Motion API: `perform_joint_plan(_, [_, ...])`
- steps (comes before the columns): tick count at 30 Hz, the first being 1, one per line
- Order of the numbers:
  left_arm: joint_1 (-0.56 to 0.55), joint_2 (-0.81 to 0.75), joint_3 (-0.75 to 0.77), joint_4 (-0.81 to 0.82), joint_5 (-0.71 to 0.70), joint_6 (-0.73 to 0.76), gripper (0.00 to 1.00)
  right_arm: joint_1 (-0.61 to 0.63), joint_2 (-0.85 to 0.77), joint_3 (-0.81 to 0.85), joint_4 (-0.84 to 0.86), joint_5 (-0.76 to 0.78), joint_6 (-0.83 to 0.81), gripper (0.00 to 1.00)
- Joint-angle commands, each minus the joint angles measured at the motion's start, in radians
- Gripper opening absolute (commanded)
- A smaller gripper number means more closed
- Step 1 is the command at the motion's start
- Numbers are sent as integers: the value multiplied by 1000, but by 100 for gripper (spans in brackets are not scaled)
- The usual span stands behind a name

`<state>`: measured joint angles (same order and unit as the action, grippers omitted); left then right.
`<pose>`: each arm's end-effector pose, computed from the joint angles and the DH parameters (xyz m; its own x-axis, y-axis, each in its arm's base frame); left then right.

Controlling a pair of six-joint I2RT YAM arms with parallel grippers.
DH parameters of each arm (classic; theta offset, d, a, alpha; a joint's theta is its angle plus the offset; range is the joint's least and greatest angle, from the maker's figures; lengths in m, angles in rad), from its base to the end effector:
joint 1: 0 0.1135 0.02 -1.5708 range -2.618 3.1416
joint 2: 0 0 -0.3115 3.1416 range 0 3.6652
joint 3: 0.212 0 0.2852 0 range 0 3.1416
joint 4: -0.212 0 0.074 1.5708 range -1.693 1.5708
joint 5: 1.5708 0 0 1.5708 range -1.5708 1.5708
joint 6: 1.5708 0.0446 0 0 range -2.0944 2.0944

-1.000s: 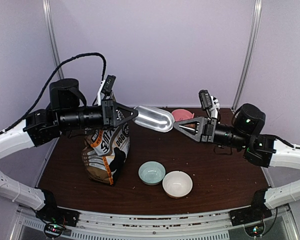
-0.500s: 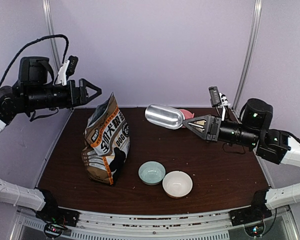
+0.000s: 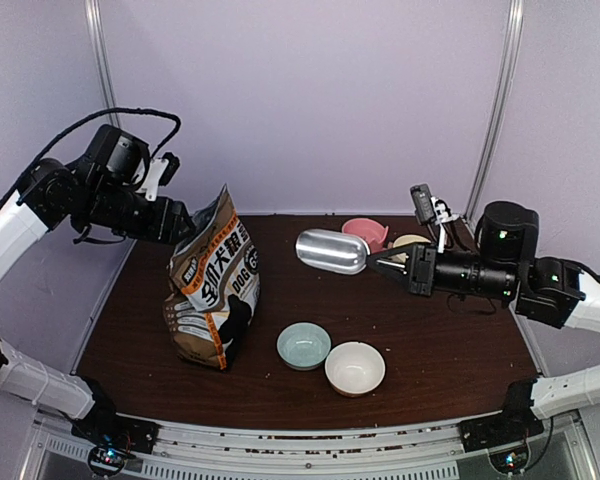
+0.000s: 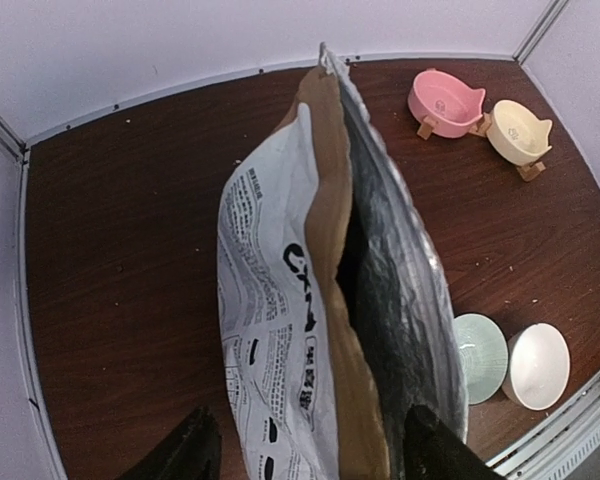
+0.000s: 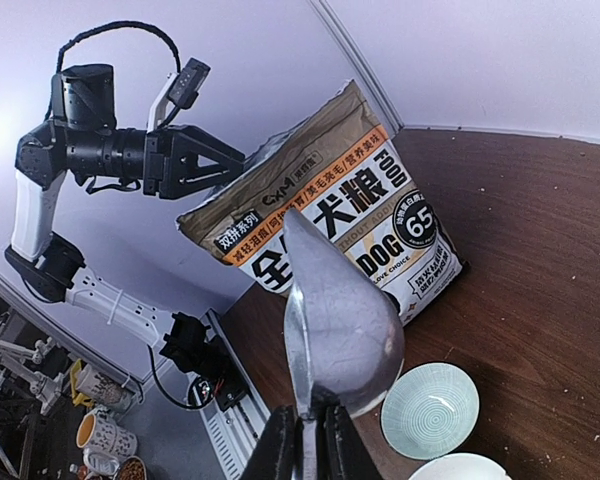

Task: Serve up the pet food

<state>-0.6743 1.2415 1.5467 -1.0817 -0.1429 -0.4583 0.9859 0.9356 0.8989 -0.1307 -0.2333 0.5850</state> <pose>0.2004 -0.1520 0.4665 -0.7292 0.0223 -0.6839 0.2409 0.9439 -0.2261 0.1194 0.1989 0.3944 -0.5941 0.0759 -0.8008 -0.7304 0.3661 0.5766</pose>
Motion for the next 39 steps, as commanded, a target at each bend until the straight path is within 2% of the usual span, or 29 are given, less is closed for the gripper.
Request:
perform_joint_plan(1, [13, 25, 28, -2, -38, 32, 63, 10, -1, 40, -7, 34, -20, 0])
perform_joint_plan(5, [17, 71, 47, 3, -31, 54, 62, 12, 0, 40, -13, 41, -23, 0])
perform_joint_plan(7, [20, 96, 58, 6, -26, 68, 56, 14, 0, 40, -15, 42, -23, 0])
perform_joint_plan(11, [40, 125, 82, 25, -29, 69, 38, 16, -4, 33, -23, 62, -23, 0])
perform_joint_plan(16, [87, 159, 119, 60, 25, 84, 0, 15, -4, 17, -32, 119, -32, 0])
perform_joint_plan(22, [219, 227, 264, 59, 23, 110, 0, 3, 8, 23, -73, 256, -37, 0])
perform_joint_plan(26, [291, 299, 475, 45, 15, 146, 0, -33, 14, 20, -72, 262, -38, 0])
perform_joint_plan(31, [313, 421, 722, -16, -19, 194, 0, -65, 38, 21, -73, 234, -45, 0])
perform_joint_plan(34, [312, 412, 698, 23, 49, 191, 0, -70, 51, 20, -72, 225, -56, 0])
perform_joint_plan(36, [297, 379, 608, 68, 115, 185, 0, -70, 63, 22, -72, 215, -70, 0])
perform_joint_plan(39, [216, 312, 421, 122, 101, 168, 0, -70, 84, 24, -69, 196, -84, 0])
